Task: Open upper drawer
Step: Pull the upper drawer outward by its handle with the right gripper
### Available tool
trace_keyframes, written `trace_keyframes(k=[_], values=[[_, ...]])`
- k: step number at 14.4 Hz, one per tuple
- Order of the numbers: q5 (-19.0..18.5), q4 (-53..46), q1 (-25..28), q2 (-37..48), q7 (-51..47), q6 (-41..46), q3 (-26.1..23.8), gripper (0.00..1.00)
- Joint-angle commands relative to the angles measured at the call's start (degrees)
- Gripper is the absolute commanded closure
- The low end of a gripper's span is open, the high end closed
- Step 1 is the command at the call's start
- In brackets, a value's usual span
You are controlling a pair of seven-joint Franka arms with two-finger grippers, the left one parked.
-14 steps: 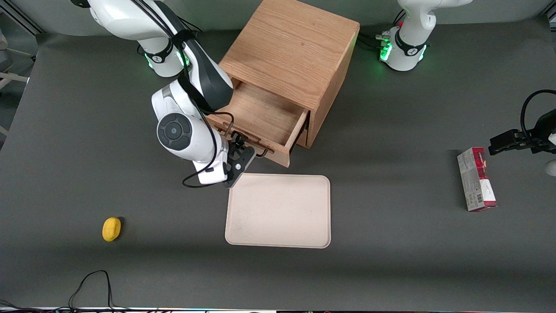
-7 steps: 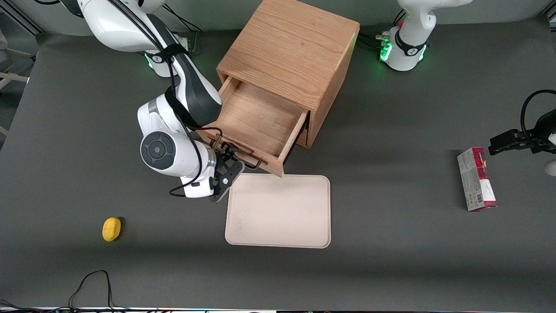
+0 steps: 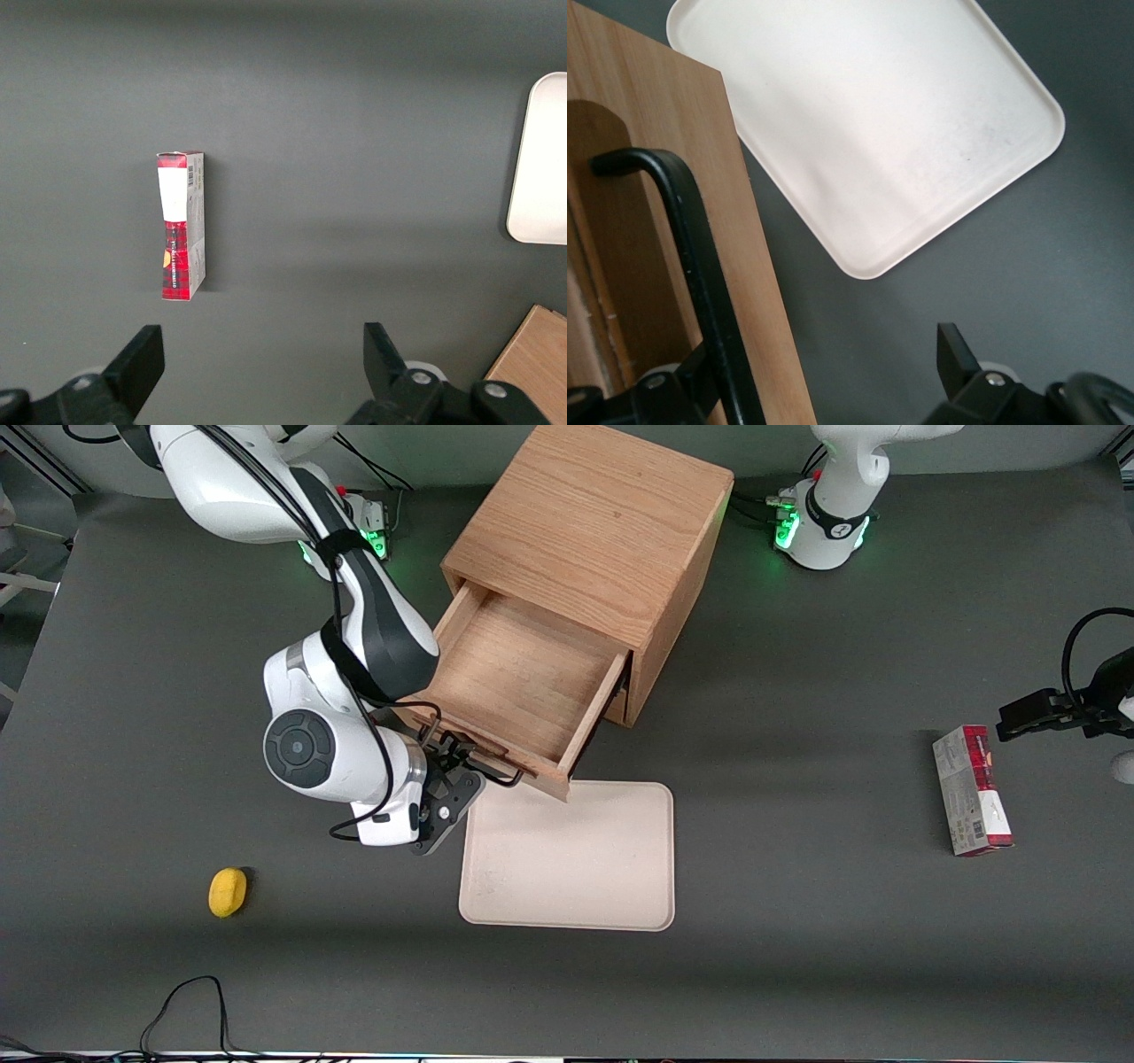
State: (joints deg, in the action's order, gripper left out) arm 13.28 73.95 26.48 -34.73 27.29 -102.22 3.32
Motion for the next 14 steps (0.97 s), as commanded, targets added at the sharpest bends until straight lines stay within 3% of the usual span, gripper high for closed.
trace_keyframes(k=[1,14], values=[[-0.62,-4.95,-1.08,-3.15,1.79,1.32,-0.33,0.0],[-0.62,-6.54,-2.84,-4.12,2.59,1.14,-0.59,0.0]])
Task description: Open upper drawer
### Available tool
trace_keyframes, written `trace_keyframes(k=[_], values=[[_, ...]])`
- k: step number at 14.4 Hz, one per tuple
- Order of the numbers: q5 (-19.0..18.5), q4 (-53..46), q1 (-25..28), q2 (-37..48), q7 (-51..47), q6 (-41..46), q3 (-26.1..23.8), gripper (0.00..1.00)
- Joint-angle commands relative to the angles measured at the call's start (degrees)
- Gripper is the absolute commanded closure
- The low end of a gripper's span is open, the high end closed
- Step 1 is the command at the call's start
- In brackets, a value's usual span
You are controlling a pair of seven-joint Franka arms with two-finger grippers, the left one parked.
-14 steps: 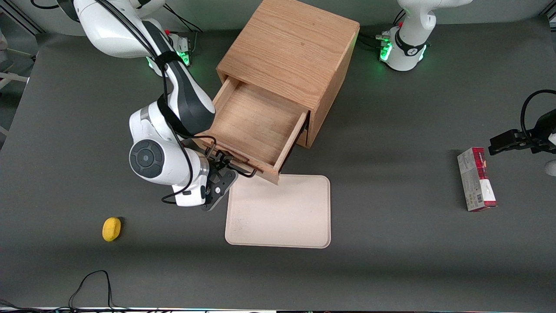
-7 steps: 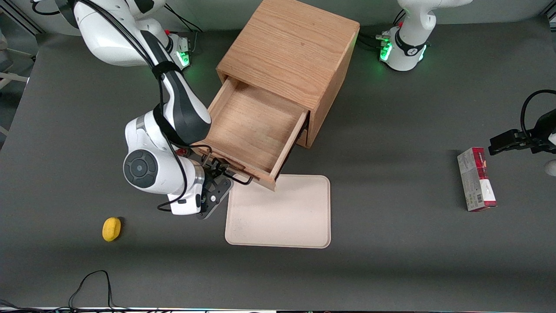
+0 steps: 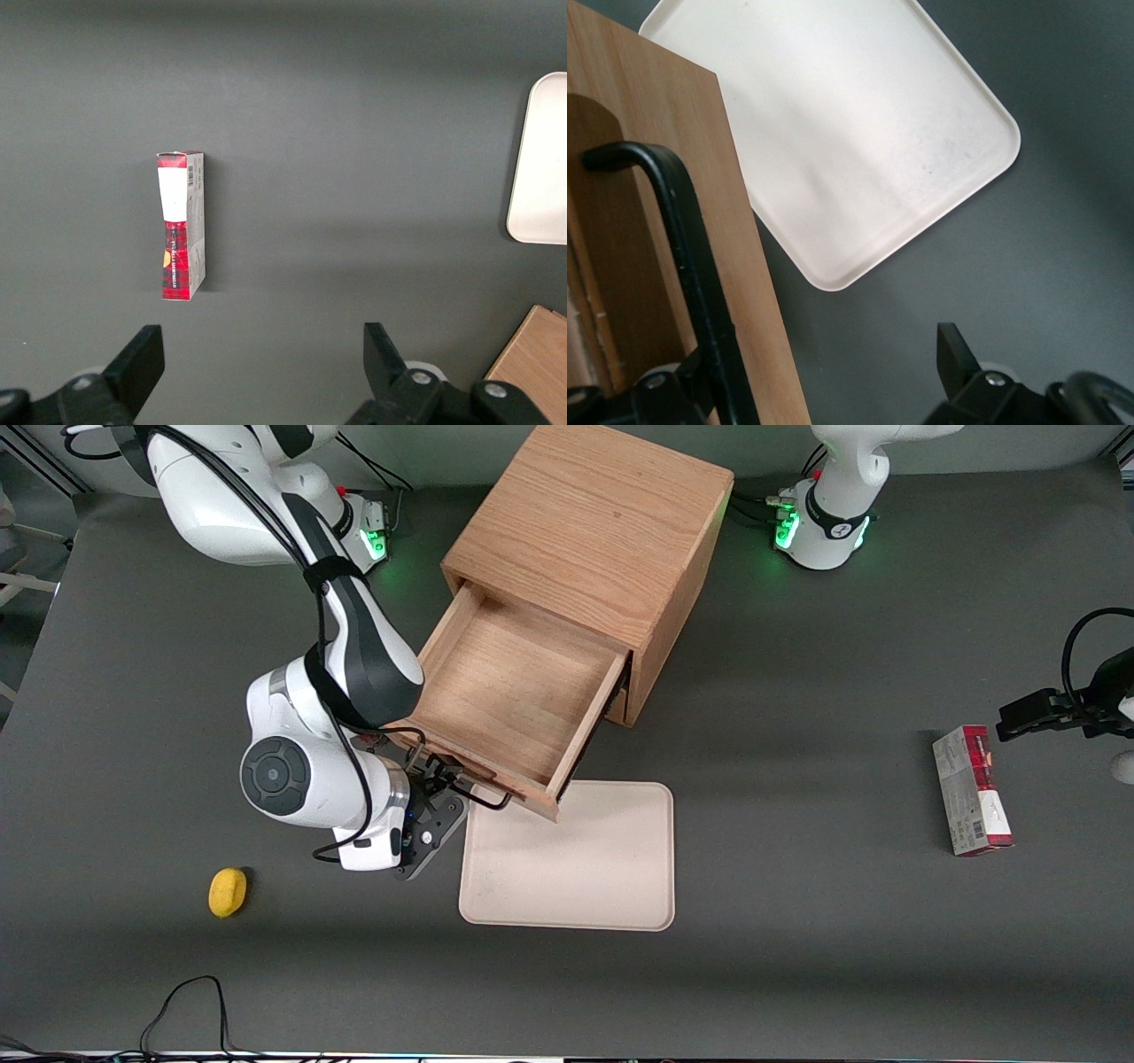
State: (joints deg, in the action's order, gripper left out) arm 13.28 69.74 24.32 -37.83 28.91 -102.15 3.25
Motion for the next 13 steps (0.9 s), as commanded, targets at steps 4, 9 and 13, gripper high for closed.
trace_keyframes(k=[4,9,13], values=[[-0.88,-3.55,-0.59,1.87,0.53,4.84,-0.27,0.0],[-0.97,-5.67,-0.76,6.61,0.27,10.74,0.0,0.0],[-1.06,-4.7,-0.59,13.12,0.44,19.86,4.2,0.0]])
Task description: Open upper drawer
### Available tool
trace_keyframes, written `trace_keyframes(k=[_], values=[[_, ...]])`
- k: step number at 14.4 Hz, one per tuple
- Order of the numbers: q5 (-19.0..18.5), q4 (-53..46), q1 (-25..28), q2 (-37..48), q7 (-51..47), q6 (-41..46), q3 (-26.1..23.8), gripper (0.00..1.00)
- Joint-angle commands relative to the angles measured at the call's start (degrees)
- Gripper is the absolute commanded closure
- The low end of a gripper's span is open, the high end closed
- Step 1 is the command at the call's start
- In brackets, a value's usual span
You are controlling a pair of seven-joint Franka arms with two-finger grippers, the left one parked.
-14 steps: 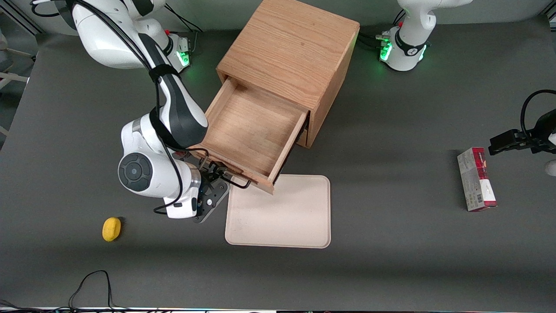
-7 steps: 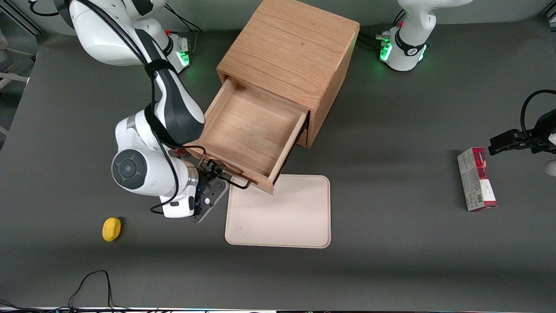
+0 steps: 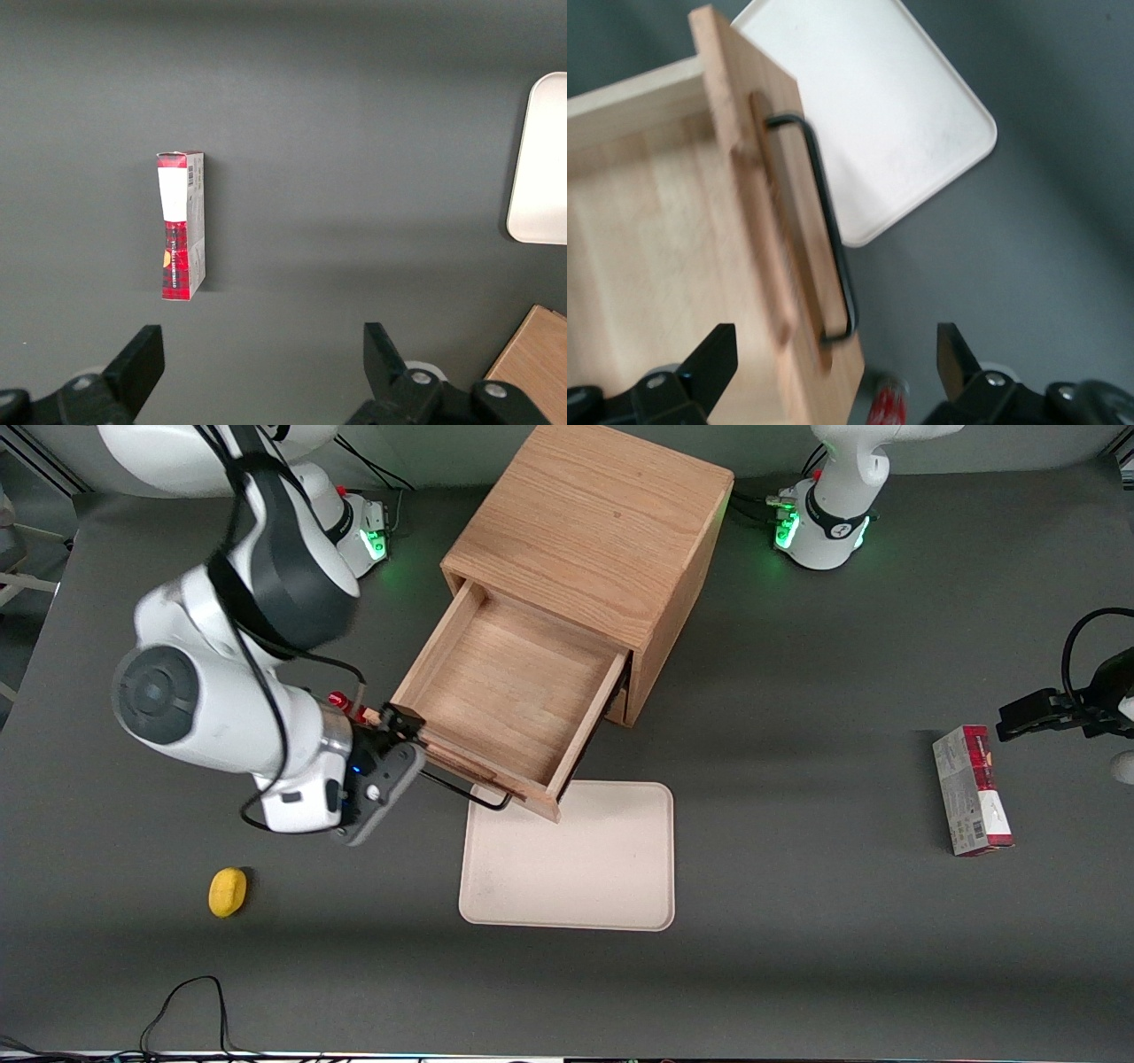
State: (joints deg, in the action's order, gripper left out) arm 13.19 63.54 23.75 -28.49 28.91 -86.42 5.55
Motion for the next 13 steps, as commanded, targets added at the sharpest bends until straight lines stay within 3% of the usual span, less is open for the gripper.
trace_keyframes(k=[1,6,8,10,13], values=[[-1.06,2.11,0.15,5.36,0.45,5.9,3.67,0.0],[-2.03,11.5,0.5,13.62,0.27,6.97,11.06,0.0],[-5.0,13.71,0.33,16.08,-1.38,7.41,12.03,0.0],[-9.13,15.64,-1.68,18.46,-7.44,6.97,11.07,0.0],[-12.93,20.11,-8.61,22.5,-15.79,3.3,4.4,0.0]])
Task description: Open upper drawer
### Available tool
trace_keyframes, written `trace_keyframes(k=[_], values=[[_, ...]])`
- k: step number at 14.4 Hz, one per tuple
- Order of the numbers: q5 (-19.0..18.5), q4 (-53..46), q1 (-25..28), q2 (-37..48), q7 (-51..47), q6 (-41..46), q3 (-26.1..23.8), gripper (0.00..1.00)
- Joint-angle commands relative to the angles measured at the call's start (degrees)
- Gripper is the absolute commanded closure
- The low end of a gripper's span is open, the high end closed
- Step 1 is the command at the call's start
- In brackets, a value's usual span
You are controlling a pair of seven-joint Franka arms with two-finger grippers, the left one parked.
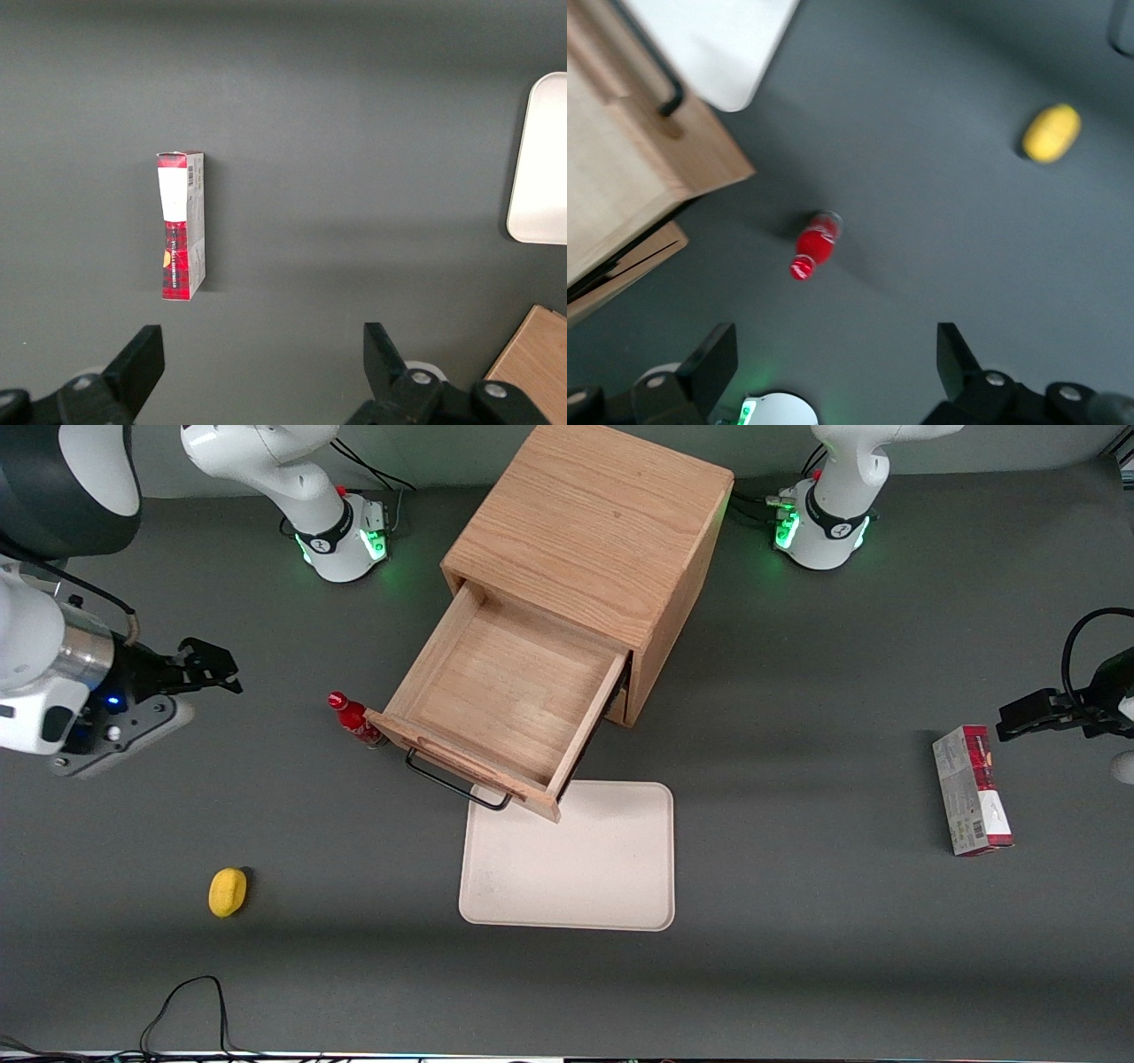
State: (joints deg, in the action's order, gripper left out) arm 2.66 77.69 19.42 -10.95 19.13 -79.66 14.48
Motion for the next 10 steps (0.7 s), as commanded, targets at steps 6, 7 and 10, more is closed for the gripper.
trace_keyframes(k=[6,7,10], values=[[-2.92,13.28,-14.75,9.98,-8.23,-9.81,-8.68,0.0],[-2.92,13.28,-16.07,10.07,-8.93,-10.51,-9.2,0.0],[-2.92,13.54,-17.22,10.34,-10.07,-11.48,-9.47,0.0]])
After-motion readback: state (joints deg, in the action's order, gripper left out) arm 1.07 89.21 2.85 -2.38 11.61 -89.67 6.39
